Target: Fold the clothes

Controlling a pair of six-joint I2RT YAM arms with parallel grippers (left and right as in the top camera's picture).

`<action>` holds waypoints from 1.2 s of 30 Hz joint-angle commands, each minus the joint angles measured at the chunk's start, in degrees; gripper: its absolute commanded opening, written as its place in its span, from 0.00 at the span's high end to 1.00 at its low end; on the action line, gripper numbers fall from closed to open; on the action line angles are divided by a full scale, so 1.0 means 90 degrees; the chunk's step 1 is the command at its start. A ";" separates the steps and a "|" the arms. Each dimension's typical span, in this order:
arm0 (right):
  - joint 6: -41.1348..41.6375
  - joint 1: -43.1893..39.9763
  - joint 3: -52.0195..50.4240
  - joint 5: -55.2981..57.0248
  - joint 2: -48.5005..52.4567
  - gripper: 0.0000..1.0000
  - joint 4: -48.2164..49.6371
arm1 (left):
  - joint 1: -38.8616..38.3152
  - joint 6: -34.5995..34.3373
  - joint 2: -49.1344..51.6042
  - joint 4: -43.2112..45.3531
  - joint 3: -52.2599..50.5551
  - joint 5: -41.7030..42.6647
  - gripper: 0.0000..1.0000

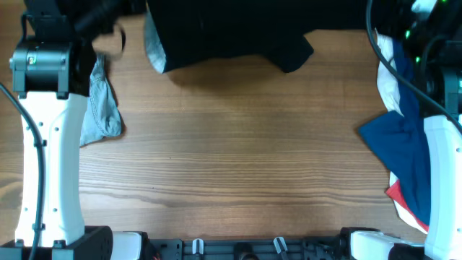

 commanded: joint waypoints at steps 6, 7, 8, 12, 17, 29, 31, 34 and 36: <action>-0.0141 -0.0039 -0.0721 -0.0257 0.0444 0.96 -0.2657 | -0.0549 0.0906 0.0867 -0.3810 -0.0814 0.0041 0.96; -0.0151 -0.0039 -0.0884 -0.0257 0.0461 0.96 -0.2747 | -0.0634 0.1015 0.0935 -0.3920 -0.0950 0.0044 0.96; -0.0151 -0.0039 -0.1129 -0.0257 0.0464 0.96 -0.2839 | -0.0758 0.1127 0.1015 -0.4044 -0.1149 0.0041 0.96; -0.0146 -0.0039 -0.2096 -0.0257 0.0464 0.96 -0.2926 | -0.1192 0.1222 0.1158 -0.4447 -0.2098 -0.0420 0.96; 0.0002 -0.0041 -0.2929 0.0124 0.0461 0.96 -0.2897 | -0.1469 0.1122 0.1156 -0.4714 -0.3254 -0.0821 0.96; 0.0738 -0.0075 -0.1955 0.1756 0.0342 0.96 -0.2635 | -0.1479 -0.0680 0.1124 -0.4325 -0.4631 -0.2620 0.96; 0.0874 -0.0073 -0.1858 0.2016 0.0228 0.96 -0.2557 | -0.1479 -0.0733 0.1086 -0.4282 -0.4631 -0.2633 0.96; 0.0697 -0.0070 -0.1865 0.1834 0.0189 0.96 -0.2701 | -0.1479 -0.0733 0.1030 -0.4235 -0.4631 -0.2633 0.96; 0.0347 -0.0056 -0.1894 0.1353 0.0199 0.95 -0.2817 | -0.1479 -0.0733 0.1022 -0.4211 -0.4631 -0.2630 0.96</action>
